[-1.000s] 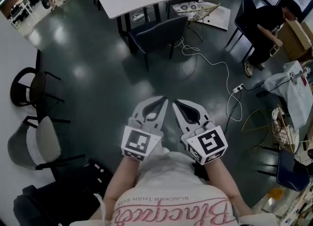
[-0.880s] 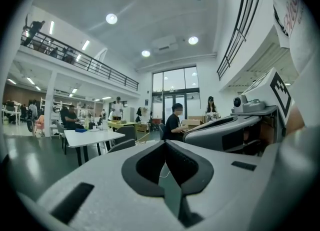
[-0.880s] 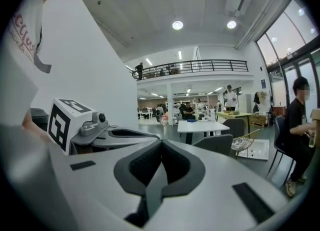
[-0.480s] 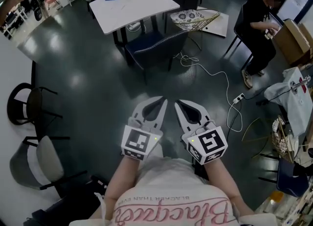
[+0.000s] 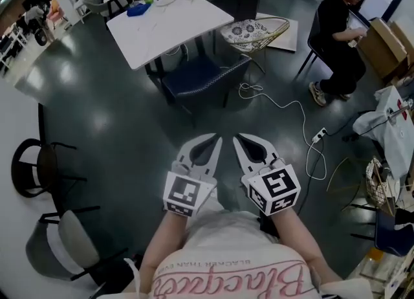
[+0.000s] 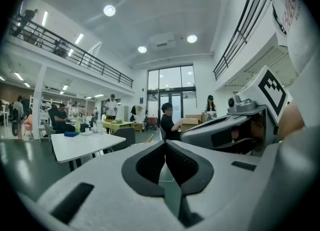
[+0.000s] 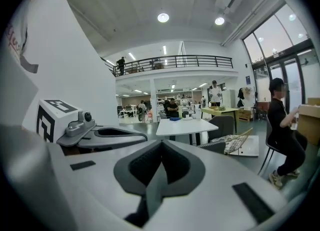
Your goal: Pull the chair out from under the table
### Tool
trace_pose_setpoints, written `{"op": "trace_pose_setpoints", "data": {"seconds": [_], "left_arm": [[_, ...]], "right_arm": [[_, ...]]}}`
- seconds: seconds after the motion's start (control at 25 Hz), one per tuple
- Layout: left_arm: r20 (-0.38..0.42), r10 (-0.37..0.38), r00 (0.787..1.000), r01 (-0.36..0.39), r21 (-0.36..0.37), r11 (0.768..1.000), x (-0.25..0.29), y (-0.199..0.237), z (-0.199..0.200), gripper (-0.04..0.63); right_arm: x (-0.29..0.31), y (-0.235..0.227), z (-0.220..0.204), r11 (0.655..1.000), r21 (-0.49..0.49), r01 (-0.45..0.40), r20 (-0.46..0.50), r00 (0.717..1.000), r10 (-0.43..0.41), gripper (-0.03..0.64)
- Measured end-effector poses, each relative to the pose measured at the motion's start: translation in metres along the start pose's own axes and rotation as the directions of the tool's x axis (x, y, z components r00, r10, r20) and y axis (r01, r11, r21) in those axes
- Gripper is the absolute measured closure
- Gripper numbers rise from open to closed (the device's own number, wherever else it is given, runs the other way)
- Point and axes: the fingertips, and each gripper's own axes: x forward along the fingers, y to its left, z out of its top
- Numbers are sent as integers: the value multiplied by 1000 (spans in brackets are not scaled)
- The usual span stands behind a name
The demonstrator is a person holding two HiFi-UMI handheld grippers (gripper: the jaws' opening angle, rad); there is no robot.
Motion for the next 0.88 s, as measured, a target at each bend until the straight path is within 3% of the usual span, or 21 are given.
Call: {"op": "trace_pose_setpoints", "data": {"seconds": [0.28,0.6,0.88], "left_arm": [[-3,-35,999,35,-17,999,34,54,-2,591],[-27,-51,998,49,-63,997,68,84,-18,591],[-52,-57,997,53,-80,995,113,113,-27,590]], "right_arm": [[58,-12,20,999,-33,16,-8,1000,-16,612],[92,-31,13,999,-43,-6,-52,999,4,612],[133,-76,10,999,-24,24,-70,997,-26,612]]}}
